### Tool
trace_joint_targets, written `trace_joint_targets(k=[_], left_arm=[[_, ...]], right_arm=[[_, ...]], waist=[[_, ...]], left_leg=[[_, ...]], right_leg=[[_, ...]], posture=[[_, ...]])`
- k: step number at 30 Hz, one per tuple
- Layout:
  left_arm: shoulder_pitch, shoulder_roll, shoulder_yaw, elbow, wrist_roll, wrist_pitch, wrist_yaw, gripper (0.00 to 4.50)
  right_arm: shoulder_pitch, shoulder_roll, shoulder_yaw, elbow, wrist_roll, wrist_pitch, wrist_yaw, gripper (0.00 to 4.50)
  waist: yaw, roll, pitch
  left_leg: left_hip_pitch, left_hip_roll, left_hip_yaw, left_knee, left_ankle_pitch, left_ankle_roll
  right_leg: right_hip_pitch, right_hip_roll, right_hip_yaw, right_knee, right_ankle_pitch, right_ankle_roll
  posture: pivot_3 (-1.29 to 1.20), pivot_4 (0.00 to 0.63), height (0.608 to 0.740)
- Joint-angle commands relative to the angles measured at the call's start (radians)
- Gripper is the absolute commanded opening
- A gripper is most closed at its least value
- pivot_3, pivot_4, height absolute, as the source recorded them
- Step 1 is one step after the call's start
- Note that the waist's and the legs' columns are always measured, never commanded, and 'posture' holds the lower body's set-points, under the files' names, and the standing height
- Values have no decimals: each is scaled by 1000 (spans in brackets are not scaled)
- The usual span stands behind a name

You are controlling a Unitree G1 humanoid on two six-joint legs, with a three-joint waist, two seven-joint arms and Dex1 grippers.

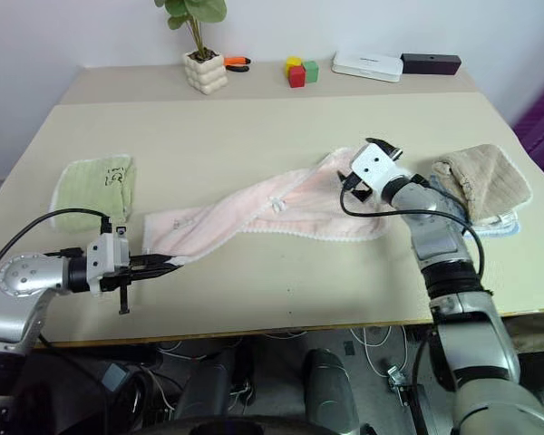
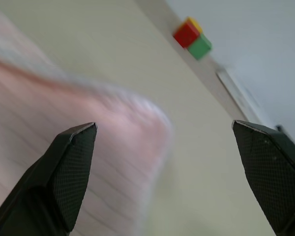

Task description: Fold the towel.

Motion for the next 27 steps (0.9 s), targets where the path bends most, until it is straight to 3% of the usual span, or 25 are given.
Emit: trace_joint_targets(k=[1, 12, 16, 27], left_arm=[[70, 0, 36, -88, -25, -8, 28, 70], [215, -21, 24, -202, -21, -9, 102, 70], [252, -29, 22, -213, -10, -18, 123, 70], [357, -34, 25, -249, 21, -66, 166, 70]], right_arm=[[-110, -9, 50, 147, -95, -97, -64, 4500], [-346, 63, 207, 427, -279, -268, -189, 4500], [-400, 120, 235, 503, -301, -262, -211, 4500], [-498, 192, 463, 634, -549, -227, -378, 4500]], waist=[[-6, 0, 0], [-26, 2, 1], [-26, 2, 1], [-27, 2, 1]], left_leg=[[0, 0, 0, -1, 0, 0], [0, 0, 4, -3, 1, -2], [0, 1, 4, -3, 1, -2], [0, 1, 6, -3, 1, -4]], right_leg=[[-1, 0, 1, 0, 0, 0], [-2, 1, 1, 1, 1, 2], [-2, 1, 1, 1, 1, 2], [-4, 1, 2, 3, 0, -1]], posture=[[0, 150, 740], [0, 150, 740], [0, 150, 740], [0, 150, 740]])
